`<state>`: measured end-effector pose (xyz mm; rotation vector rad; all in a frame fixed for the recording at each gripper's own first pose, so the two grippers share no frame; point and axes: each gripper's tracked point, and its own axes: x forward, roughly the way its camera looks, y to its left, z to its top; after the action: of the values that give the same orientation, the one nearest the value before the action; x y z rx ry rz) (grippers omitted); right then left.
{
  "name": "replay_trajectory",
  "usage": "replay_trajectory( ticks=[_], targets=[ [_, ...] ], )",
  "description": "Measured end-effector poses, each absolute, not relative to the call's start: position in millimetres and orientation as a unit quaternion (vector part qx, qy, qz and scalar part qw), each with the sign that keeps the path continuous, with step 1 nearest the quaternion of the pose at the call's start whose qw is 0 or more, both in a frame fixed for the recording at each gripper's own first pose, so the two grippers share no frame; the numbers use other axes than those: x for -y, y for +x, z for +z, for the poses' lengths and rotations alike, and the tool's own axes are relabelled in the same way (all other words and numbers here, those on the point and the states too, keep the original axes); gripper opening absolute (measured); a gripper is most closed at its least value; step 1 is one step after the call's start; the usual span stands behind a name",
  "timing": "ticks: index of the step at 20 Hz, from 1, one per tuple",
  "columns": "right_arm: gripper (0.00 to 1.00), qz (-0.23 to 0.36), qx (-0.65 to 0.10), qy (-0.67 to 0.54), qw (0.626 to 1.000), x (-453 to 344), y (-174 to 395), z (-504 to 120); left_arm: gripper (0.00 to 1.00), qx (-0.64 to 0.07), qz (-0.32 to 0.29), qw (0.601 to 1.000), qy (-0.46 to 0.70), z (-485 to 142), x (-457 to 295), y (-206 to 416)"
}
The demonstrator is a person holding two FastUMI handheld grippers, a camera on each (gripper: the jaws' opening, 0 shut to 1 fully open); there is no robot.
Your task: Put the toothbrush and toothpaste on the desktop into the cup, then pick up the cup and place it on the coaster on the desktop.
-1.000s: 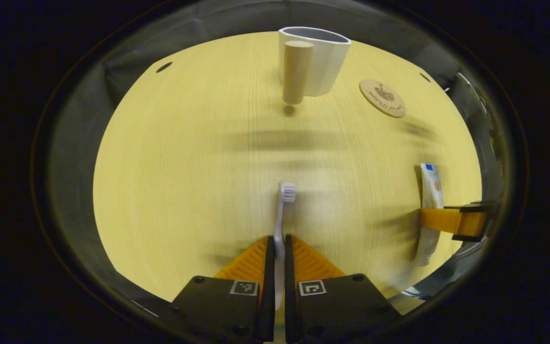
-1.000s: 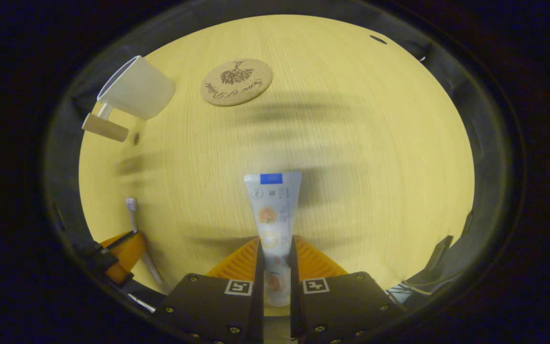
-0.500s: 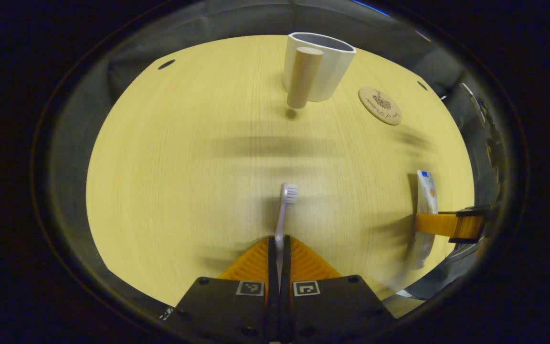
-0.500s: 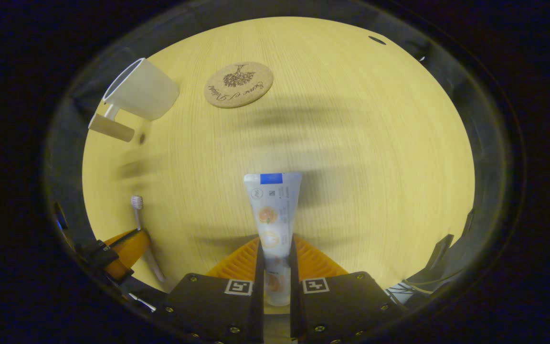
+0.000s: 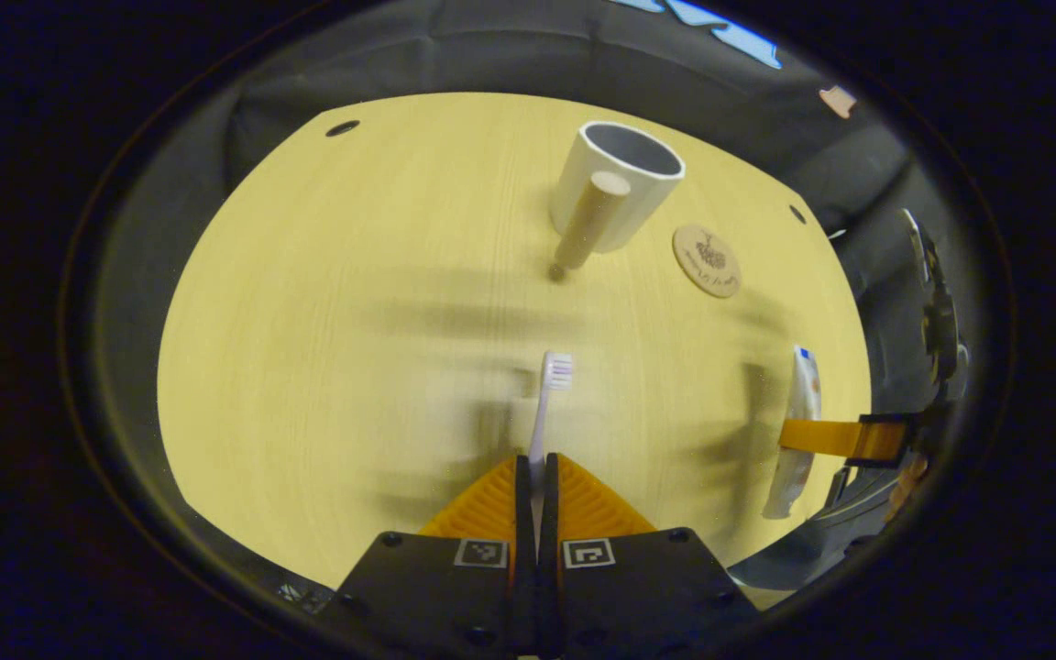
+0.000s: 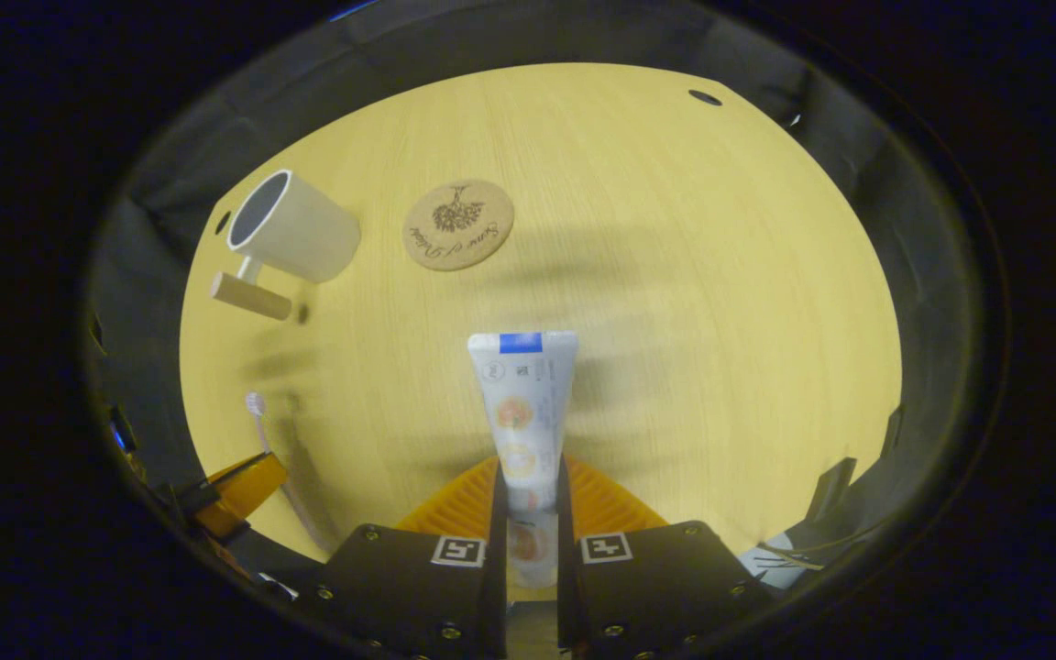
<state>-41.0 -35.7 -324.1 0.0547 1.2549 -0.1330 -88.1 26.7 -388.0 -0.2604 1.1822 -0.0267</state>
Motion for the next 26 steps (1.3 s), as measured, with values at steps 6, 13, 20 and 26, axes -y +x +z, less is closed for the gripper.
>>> replay_trajectory(
  ticks=[6,13,20,26],
  targets=[
    [0.23,-0.049,-0.565,0.042,0.823,25,-30,-300,0.08,-0.510,-0.029,0.846,-0.152,-337,-17,-56],
    [0.23,-0.042,-0.545,0.058,0.835,18,-18,-281,0.08,-0.444,-0.048,0.873,-0.196,-261,-8,0],
    [0.23,-0.043,-0.538,0.075,0.839,14,-14,-274,0.08,-0.406,-0.060,0.890,-0.199,-245,-10,60],
    [0.23,-0.051,-0.536,0.085,0.838,20,-8,-273,0.10,-0.370,-0.077,0.908,-0.178,-225,-7,107]
  ],
)
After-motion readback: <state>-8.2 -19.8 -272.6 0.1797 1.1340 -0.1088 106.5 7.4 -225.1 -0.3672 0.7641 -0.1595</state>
